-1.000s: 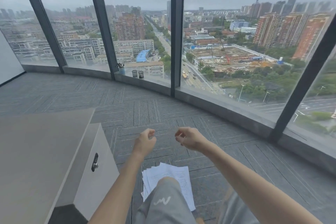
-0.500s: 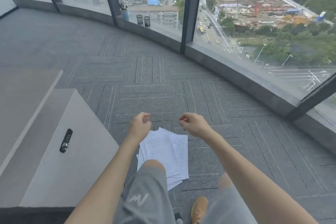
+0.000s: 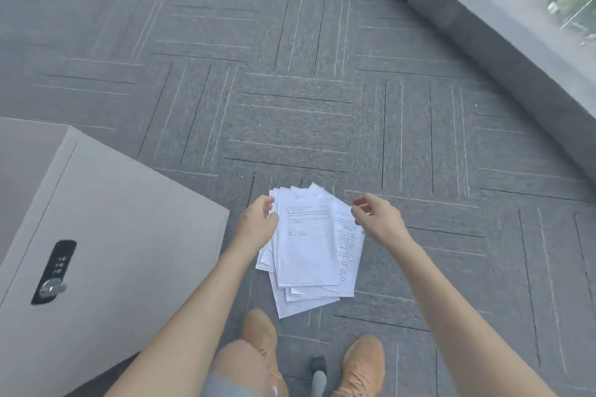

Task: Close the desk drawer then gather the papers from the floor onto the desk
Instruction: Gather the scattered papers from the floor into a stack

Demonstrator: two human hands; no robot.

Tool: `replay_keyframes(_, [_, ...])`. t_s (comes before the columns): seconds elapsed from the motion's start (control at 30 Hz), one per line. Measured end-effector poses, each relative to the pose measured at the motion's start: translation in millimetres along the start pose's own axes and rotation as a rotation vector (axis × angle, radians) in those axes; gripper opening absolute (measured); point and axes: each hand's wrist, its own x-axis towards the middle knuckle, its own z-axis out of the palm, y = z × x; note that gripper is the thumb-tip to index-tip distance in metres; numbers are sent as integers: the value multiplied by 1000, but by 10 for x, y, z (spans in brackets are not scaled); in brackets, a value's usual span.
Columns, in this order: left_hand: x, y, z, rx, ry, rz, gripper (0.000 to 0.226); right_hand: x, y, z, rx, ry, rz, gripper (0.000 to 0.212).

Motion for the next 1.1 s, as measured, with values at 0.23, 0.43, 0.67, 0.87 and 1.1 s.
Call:
replay_keyframes(0.23, [460,-404,158,-299,36,-288,31,380,362,504,42,-74,121,28])
replay_keyframes(0.43, [1039,-1141,479,-149,-1,-337,40,784,887,1050,-7,-108,160,31])
replay_keyframes(0.67, [1655,-1807,878,-84,-57,-320,30,1268,1639,1767,-61,-134,205,39])
replay_keyframes(0.87, [2086,-2398,1230,83,-44,-268,49,1536,2265,2290,-322,-51,245,57])
replay_keyframes(1.1, [2030,-2711,1542,274,-10,-129,42,1681,2639,2699,-495,-25,218,73])
